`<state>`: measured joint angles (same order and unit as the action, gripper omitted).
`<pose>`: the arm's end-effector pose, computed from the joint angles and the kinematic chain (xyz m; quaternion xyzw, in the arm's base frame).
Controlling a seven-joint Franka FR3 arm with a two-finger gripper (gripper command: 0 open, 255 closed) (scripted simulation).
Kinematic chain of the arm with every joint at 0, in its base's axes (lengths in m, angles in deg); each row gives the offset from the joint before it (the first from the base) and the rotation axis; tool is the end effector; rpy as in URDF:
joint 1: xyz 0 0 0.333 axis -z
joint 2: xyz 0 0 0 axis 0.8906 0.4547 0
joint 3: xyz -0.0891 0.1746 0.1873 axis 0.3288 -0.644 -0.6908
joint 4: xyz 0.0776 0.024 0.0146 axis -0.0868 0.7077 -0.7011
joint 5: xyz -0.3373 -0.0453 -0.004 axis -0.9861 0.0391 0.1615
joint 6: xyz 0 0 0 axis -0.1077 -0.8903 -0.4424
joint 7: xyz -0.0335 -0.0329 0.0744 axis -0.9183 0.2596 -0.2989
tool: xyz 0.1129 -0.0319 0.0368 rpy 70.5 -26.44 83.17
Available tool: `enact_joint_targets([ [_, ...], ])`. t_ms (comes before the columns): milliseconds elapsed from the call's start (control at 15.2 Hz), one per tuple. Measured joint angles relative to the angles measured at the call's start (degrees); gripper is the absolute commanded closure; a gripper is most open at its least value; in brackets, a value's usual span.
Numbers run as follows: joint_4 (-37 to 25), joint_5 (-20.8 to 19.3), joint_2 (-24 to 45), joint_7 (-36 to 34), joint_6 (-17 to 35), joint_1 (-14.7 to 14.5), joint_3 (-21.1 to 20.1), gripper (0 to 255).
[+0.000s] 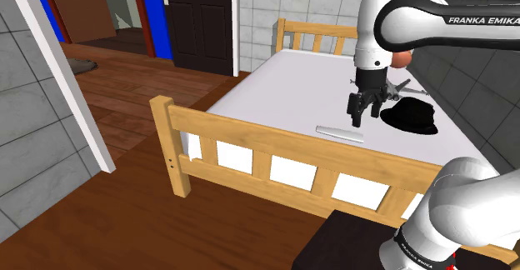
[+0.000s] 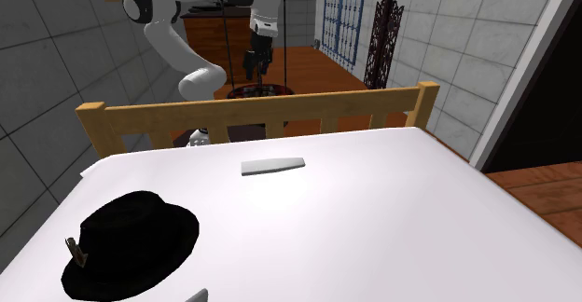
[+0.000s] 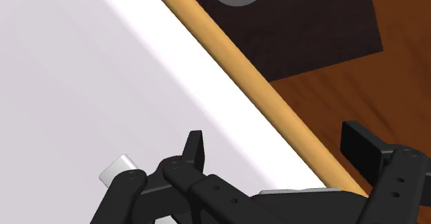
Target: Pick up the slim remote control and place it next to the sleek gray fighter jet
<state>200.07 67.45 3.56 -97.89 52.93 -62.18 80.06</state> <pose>0.2714 -0.0372 0.5037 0.9891 -0.1017 -0.1046 0.0179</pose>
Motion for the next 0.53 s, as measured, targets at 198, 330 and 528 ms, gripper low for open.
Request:
enact_joint_targets([
  [198,1.5,-1.5,0.0,2.8,2.1,0.1,1.7,0],
  [330,3.4,-3.4,-0.2,6.8,4.9,0.1,4.0,0],
  [528,5.1,-6.7,1.9,13.6,10.5,0.1,8.4,0],
])
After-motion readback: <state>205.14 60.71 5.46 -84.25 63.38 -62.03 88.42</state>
